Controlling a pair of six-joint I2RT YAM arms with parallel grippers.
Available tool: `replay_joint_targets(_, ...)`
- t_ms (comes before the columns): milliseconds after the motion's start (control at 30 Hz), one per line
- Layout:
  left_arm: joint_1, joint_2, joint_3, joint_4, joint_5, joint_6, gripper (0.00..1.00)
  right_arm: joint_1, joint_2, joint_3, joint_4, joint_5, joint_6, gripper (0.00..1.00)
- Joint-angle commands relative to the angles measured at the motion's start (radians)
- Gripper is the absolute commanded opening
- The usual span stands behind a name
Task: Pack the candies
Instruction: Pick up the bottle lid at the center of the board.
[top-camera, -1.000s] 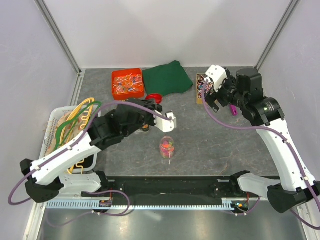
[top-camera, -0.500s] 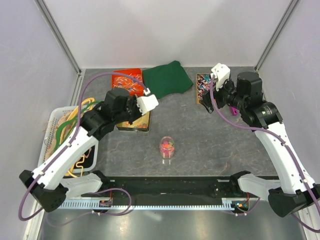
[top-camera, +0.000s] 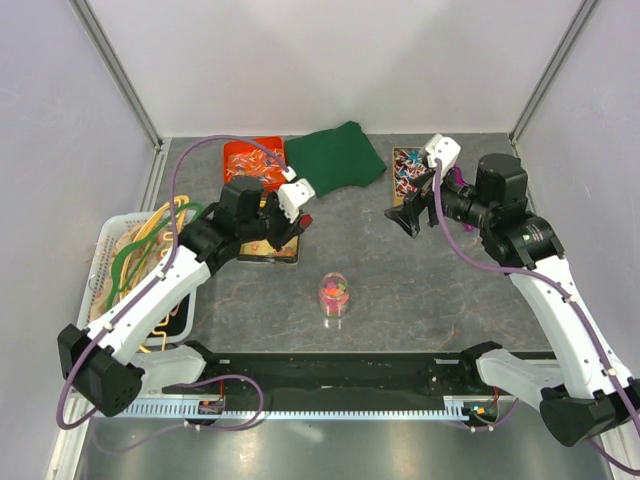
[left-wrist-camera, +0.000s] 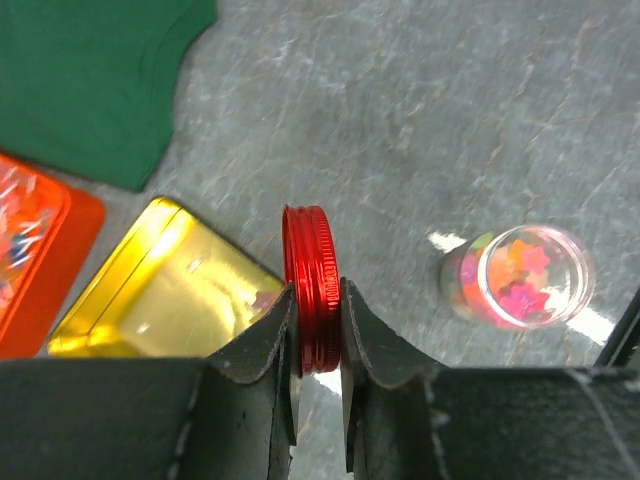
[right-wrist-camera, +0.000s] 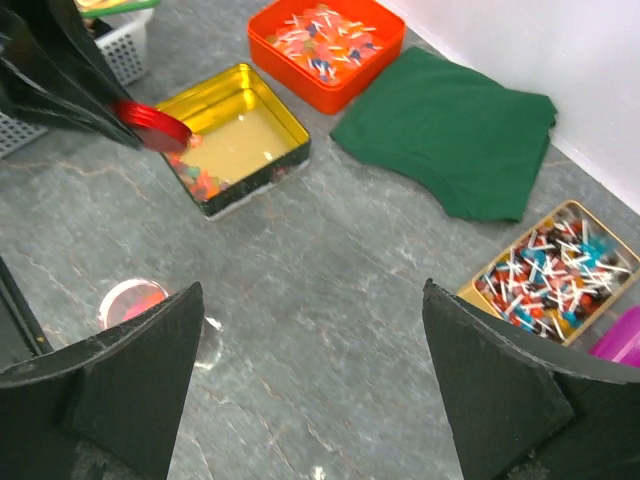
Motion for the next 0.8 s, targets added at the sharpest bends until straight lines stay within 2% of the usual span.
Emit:
replay_joint_targets(0, 0.01, 0.066, 0.059, 0.082, 0.137, -0.068, 0.02, 0.0, 0.017, -0.005, 0.058, -0.107, -0.018, 0.98)
replay_joint_targets(100, 0.013, 0.111, 0.125, 0.067, 0.205, -0.077, 0.02, 0.0, -0.003, -0.08, 0.196, -0.105, 0.027, 0.98)
replay_joint_targets(200, 0.014, 0.176, 0.208, 0.044, 0.283, -0.103, 0.02, 0.034, 0.047, -0.062, 0.188, -0.141, 0.011, 0.98)
replay_joint_targets(367, 0.017, 0.291, 0.324, -0.002, 0.388, -0.135, 0.02, 0.206, 0.041, -0.098, 0.145, 0.167, -0.138, 0.98)
replay_joint_targets(467, 0.024, 0.357, 0.397, -0.023, 0.417, -0.169, 0.02, 0.275, 0.025, -0.111, 0.124, 0.275, -0.209, 0.98)
replay_joint_targets(567, 0.037, 0.423, 0.45, -0.031, 0.506, -0.229, 0.02, 0.333, 0.018, -0.132, 0.13, 0.338, -0.249, 0.98)
replay_joint_targets(767, 0.042, 0.508, 0.492, -0.057, 0.67, -0.283, 0.02, 0.476, 0.009, -0.217, 0.257, 0.605, -0.322, 0.98)
